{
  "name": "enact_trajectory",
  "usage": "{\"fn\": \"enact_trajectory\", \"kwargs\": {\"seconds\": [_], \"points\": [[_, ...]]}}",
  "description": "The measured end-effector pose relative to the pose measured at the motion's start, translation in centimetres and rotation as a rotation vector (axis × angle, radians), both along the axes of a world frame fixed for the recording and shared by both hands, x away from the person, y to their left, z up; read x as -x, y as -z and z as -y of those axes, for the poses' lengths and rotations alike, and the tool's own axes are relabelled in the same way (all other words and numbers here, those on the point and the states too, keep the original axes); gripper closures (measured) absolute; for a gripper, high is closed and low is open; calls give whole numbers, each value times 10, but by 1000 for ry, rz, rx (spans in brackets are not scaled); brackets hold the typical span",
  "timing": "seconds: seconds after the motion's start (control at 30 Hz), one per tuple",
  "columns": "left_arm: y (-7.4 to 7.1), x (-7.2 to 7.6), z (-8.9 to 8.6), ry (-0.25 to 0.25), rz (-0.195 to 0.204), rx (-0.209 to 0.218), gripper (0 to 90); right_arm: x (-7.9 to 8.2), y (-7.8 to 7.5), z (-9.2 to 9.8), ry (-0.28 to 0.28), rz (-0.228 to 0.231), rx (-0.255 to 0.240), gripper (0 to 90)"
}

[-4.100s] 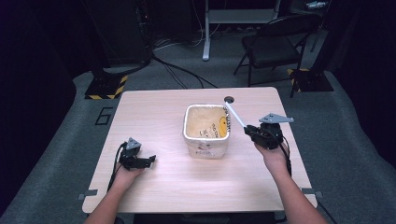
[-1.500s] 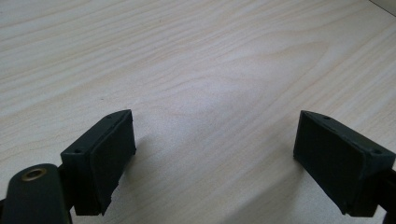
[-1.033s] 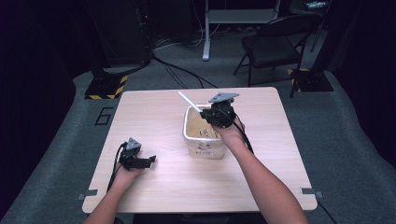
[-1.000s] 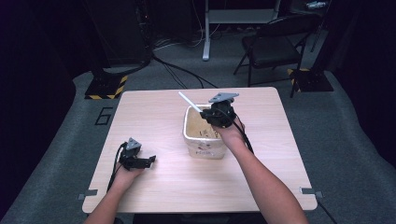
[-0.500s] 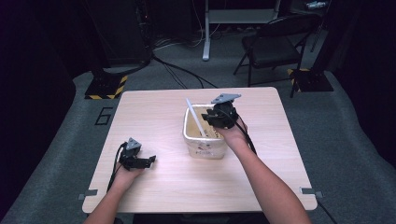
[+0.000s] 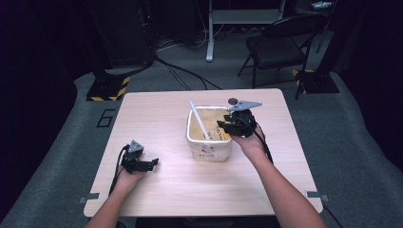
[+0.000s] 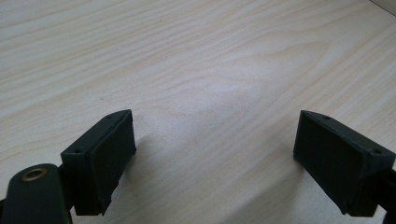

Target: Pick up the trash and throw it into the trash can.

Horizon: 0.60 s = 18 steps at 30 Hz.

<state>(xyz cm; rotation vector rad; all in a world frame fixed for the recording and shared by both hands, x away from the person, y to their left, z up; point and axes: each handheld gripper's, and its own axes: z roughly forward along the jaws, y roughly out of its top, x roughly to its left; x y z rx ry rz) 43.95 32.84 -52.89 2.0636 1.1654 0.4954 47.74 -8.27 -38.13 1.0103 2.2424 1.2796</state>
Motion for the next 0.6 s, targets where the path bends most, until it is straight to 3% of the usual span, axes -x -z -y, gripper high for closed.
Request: {"fn": "enact_trajectory", "kwargs": {"seconds": [0.6], "points": [[0,0,0,0,0,0,124,23,9,46,71,31,-15,524]]}}
